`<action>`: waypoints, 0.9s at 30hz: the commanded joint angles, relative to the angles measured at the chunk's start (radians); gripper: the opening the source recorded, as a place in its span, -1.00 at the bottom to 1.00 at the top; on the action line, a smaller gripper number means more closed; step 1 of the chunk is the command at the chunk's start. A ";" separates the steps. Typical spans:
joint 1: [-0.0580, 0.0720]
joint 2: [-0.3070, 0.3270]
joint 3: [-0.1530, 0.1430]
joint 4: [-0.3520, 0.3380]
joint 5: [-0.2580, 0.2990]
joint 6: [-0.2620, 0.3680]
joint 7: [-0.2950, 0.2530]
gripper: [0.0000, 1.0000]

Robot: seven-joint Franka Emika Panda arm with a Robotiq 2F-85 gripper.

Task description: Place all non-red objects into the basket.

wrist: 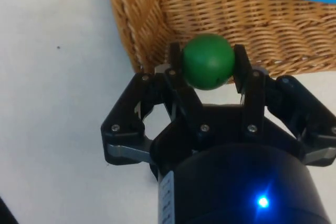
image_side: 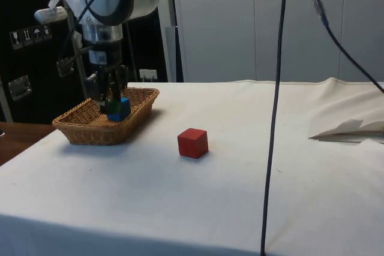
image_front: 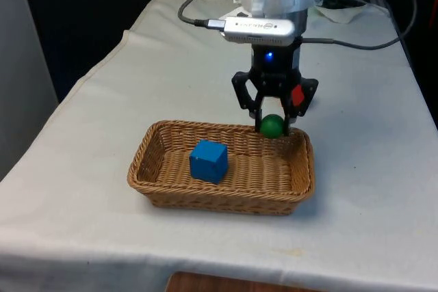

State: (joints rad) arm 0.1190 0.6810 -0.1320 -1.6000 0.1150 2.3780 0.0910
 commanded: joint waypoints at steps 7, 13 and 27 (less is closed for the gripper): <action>-0.004 0.020 -0.015 0.007 0.000 0.036 -0.029 -0.15; -0.002 0.039 -0.033 0.008 -0.003 0.085 -0.040 -0.15; -0.004 0.068 -0.034 0.007 0.006 0.148 -0.041 -0.15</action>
State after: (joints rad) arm 0.1180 0.7450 -0.1710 -1.5980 0.1150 2.5210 0.0520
